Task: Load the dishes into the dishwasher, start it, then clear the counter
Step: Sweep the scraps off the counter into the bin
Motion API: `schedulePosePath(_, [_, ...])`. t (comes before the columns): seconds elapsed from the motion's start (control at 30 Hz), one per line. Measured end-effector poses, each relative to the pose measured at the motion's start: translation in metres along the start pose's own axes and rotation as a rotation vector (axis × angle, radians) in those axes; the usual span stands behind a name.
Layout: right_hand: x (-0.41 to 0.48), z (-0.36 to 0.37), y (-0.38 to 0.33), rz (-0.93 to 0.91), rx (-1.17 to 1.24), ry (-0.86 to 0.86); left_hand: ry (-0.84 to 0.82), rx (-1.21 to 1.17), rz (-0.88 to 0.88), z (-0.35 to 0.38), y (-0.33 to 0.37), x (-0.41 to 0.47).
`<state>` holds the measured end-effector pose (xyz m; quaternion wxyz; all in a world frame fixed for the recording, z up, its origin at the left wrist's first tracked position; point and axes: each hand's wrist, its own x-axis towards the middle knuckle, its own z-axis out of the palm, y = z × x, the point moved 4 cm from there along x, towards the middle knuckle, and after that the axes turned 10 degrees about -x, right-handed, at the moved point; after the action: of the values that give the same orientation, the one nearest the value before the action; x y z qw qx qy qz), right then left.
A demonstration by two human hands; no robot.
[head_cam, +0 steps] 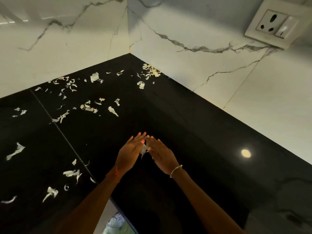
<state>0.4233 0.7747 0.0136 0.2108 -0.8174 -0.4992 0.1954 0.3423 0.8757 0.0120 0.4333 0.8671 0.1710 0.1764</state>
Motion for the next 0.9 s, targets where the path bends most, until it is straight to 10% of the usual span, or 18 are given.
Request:
schedulePosePath(0.13, [-0.029,-0.021,0.000,0.183,0.698,0.226,0.063,-0.283,-0.189,-0.001,-0.002,-0.034])
schedulePosePath(0.37, [-0.043,-0.002,0.001,0.404,-0.148,0.153,0.013,-0.260,-0.180,-0.003,0.009,-0.044])
schedulePosePath(0.6, [-0.029,0.012,-0.029,0.247,0.263,0.196,0.075,-0.620,-0.296,-0.007,0.010,-0.063])
schedulePosePath(0.9, [-0.020,0.037,-0.057,-0.057,-0.196,0.000,0.225,-0.915,-0.413,-0.026,-0.003,-0.086])
